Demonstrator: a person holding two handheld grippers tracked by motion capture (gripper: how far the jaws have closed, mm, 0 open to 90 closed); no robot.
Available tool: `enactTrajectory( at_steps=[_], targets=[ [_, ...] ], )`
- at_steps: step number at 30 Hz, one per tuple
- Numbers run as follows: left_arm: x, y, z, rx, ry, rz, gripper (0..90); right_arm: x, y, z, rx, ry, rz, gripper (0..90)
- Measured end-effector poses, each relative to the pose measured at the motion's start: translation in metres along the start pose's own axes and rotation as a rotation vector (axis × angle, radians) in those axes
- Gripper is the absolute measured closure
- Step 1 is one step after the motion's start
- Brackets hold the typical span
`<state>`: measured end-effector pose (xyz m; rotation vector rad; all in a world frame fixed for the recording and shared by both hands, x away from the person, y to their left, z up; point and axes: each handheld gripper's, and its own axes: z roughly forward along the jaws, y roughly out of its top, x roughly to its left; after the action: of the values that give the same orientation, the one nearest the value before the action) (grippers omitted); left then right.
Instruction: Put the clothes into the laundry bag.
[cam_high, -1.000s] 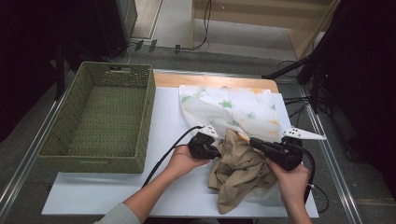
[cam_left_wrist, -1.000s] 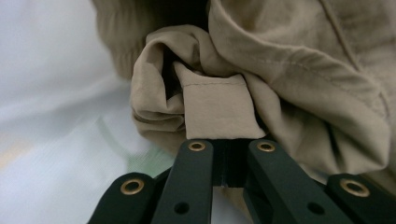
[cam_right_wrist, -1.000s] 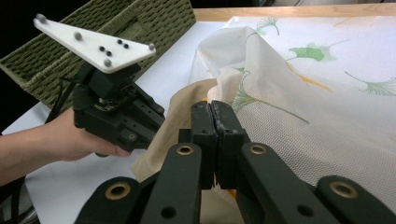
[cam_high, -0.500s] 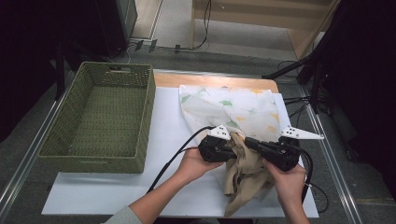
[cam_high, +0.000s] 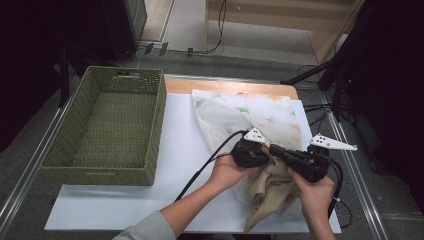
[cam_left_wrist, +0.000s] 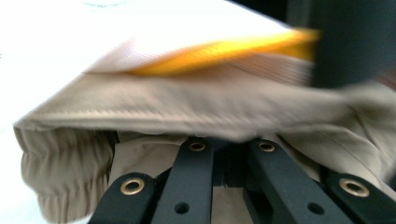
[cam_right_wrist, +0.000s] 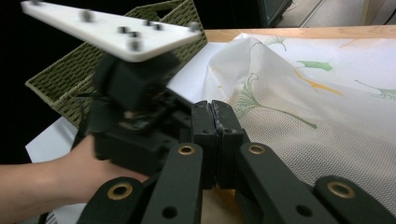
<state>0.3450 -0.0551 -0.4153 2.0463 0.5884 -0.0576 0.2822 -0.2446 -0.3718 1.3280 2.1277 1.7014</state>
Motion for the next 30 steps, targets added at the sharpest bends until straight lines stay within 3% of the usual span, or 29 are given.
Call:
enactTrajectory(
  at_steps=[8,15,18,21,25,30],
  targets=[
    [0.02,0.02,0.024,0.016,0.115,-0.03,90.0,-0.005,-0.001,-0.005,-0.009,0.009,0.017,89.9],
    [0.033,0.021,0.038,0.047,0.137,-0.044,90.0,-0.008,-0.003,-0.004,0.001,-0.012,0.02,90.0],
    [0.037,0.019,0.041,0.058,0.133,-0.059,90.0,-0.013,-0.004,-0.005,-0.009,-0.029,0.031,89.9],
    [0.038,0.017,0.041,0.07,0.096,-0.083,90.0,-0.016,-0.004,-0.008,-0.019,-0.043,0.032,89.9],
    [0.031,0.017,0.023,0.055,0.001,-0.051,90.0,-0.02,-0.006,-0.011,0.002,-0.104,-0.016,89.8],
    [0.024,0.013,-0.002,0.075,-0.014,0.006,90.0,-0.03,-0.009,-0.013,0.014,-0.128,0.005,89.7]
  ],
)
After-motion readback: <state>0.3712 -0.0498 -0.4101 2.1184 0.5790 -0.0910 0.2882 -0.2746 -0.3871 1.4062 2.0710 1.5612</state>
